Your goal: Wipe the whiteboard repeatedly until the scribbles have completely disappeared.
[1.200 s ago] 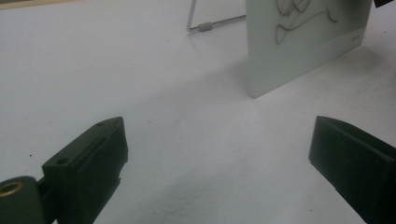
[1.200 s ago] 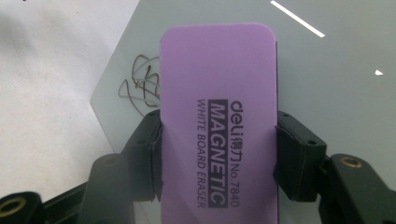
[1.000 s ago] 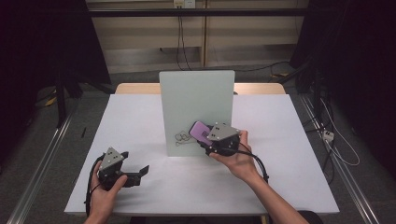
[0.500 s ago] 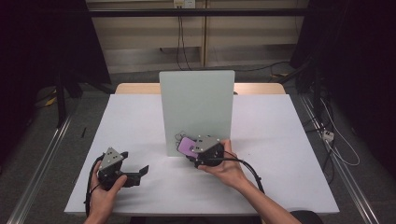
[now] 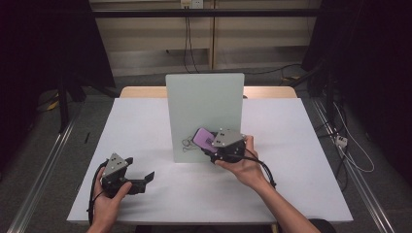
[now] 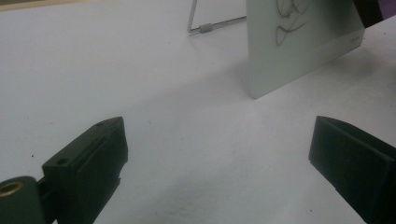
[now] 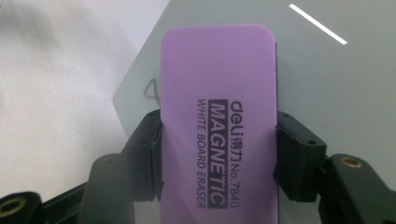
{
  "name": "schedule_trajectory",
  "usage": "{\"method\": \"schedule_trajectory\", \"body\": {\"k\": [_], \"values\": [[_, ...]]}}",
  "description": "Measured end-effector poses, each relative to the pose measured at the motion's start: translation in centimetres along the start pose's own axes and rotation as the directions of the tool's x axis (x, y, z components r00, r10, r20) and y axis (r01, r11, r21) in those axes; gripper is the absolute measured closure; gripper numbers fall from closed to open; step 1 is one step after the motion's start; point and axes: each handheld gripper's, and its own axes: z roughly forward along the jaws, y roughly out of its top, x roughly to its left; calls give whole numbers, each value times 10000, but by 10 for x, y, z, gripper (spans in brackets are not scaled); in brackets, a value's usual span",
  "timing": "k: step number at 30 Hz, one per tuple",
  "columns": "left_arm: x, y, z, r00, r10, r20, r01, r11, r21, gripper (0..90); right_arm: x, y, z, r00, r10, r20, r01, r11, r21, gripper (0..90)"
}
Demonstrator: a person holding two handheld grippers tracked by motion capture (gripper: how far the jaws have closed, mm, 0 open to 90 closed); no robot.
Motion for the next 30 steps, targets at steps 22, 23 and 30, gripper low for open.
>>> {"method": "schedule_trajectory", "body": {"k": [22, 23, 30], "values": [[-1, 0, 1, 10000, -41, 7, 41, 10000, 20, 46, 17, 1, 18, 9980, -417, -475, 438, 9981, 438, 419], [-1, 0, 1, 10000, -46, 8, 46, 10000, 15, 46, 21, 0, 21, 9971, -469, -597, 501, 9973, 533, 418], [0, -1, 0, 10000, 12, 2, -12, 10000, 67, 46, 38, -2, 36, 9951, -483, -859, 564, 9939, 943, 419]]}}
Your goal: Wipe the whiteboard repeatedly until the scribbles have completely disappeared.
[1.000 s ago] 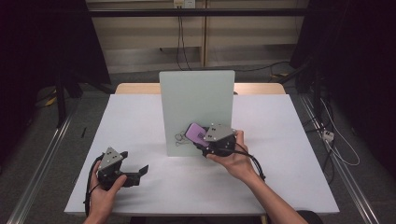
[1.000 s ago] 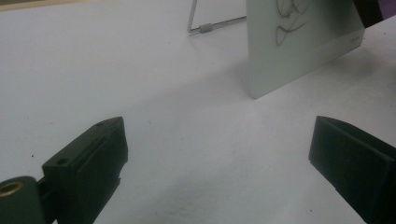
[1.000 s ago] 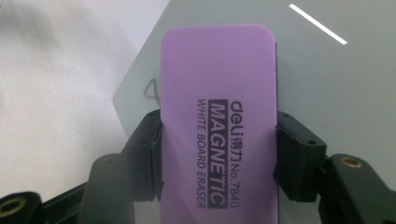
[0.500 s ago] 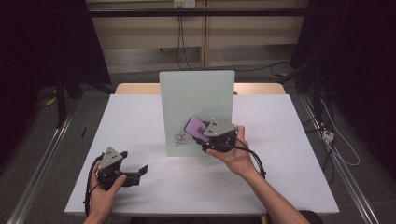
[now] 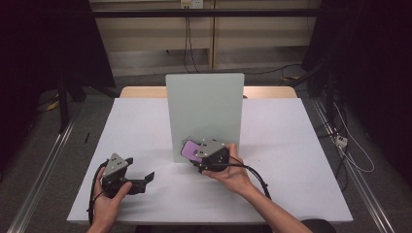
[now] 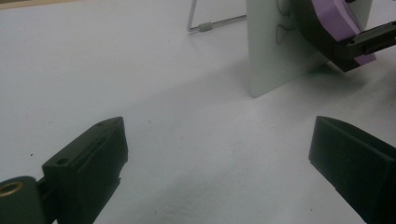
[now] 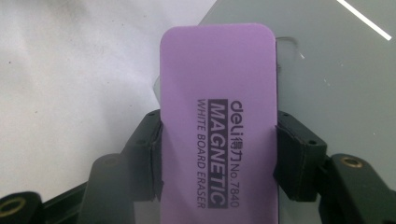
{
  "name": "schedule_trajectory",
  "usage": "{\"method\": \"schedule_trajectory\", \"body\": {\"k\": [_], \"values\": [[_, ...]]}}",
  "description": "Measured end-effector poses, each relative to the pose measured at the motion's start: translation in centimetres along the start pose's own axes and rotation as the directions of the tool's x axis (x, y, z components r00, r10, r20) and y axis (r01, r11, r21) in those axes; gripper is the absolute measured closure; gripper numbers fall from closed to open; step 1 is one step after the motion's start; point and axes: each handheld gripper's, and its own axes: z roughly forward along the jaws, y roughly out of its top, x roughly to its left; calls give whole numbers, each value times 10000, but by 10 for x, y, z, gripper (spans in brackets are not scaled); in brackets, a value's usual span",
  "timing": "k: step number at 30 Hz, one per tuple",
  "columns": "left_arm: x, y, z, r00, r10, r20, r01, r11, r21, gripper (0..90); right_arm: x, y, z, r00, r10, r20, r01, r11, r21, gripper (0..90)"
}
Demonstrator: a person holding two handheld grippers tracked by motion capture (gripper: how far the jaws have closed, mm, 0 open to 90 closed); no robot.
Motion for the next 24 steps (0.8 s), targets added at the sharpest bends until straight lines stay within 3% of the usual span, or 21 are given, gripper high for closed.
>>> {"method": "schedule_trajectory", "body": {"k": [5, 18, 24], "values": [[0, 0, 1, 10000, -16, 22, 16, 10000, 2, 46, 0, 1, 0, 9999, 154, -47, -154, 9999, 50, 419], [0, 0, 1, 10000, -11, 9, 11, 10000, 20, 46, -20, 15, -19, 9949, 824, 584, -794, 9954, -531, 418], [-1, 0, 1, 10000, 10, -14, -10, 10000, 51, 46, -22, 20, -18, 9946, 858, 592, -825, 9950, -562, 419]]}}
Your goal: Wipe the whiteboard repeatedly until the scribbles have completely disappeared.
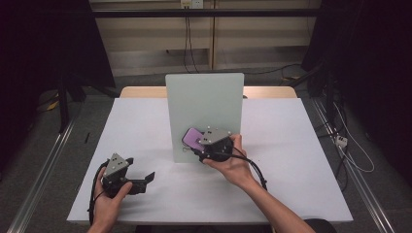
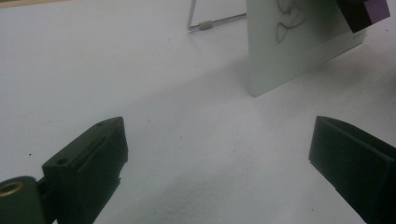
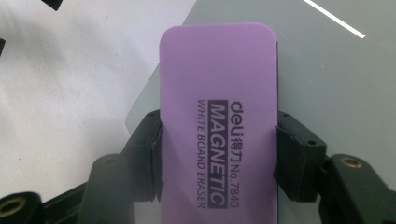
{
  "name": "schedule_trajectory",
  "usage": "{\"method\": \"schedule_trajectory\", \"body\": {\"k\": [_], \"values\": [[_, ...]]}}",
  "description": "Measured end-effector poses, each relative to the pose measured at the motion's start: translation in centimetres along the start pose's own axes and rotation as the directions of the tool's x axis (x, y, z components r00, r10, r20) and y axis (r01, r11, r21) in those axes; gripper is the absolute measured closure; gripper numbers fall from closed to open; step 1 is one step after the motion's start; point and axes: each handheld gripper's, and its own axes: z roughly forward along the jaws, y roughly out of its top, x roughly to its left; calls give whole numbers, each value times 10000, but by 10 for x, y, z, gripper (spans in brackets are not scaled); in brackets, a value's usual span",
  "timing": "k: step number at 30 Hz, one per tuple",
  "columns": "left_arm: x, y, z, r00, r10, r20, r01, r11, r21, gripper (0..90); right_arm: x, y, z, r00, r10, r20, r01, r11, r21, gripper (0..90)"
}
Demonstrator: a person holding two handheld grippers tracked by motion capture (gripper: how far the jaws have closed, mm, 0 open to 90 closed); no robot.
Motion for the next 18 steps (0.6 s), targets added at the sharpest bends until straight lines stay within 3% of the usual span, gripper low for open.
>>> {"method": "schedule_trajectory", "body": {"k": [4, 11, 18], "values": [[0, 0, 1, 10000, -9, 12, 9, 10000, 44, 46, 1, -1, 1, 10000, 10, -89, -10, 10000, 27, 418], [0, 0, 0, 10000, -10, 14, 10, 10000, 2, 46, 11, -3, 13, 9982, -134, -589, 152, 9994, 299, 419], [1, 0, 0, 10000, -45, 21, 45, 10000, -32, 46, 18, -5, 24, 9932, 56, -1159, 4, 9987, 518, 419]]}}
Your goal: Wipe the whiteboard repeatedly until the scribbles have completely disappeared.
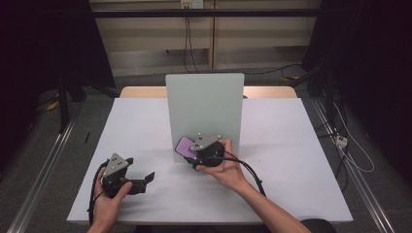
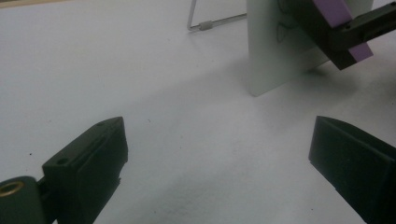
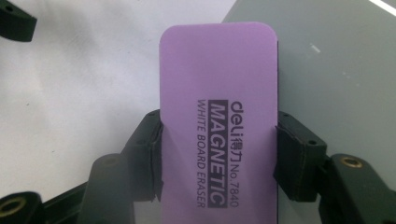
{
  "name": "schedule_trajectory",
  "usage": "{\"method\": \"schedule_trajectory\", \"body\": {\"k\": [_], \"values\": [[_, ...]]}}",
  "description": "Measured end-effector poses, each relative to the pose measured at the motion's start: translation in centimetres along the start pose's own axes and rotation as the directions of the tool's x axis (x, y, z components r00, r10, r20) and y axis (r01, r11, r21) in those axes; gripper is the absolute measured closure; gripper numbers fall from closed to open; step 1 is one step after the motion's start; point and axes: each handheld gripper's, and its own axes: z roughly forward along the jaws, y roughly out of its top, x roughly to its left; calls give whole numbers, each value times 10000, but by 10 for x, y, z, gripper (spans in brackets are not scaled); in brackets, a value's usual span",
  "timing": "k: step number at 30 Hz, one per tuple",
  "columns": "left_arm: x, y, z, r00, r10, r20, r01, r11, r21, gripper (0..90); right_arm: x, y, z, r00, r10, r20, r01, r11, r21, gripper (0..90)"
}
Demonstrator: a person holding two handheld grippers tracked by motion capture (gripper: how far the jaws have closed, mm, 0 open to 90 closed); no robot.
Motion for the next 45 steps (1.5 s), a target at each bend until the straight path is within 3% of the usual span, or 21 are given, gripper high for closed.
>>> {"method": "schedule_trajectory", "body": {"k": [11, 25, 34, 45], "values": [[0, 0, 0, 10000, 4, -18, -4, 10000, 6, 46, 0, -1, 7, 9976, -44, -698, 68, 9994, 339, 419], [0, 0, 0, 10000, -2, -24, 2, 10000, 13, 46, -22, 14, -20, 9999, 124, 24, -123, 9996, -270, 419], [0, 0, 0, 10000, 32, -33, -32, 10000, 26, 46, -8, 18, -5, 9993, -342, 166, 344, 9993, -119, 419], [1, 0, -1, 10000, 14, -50, -14, 10000, -23, 46, 15, 15, 23, 9969, -679, -407, 690, 9973, 265, 419]]}}
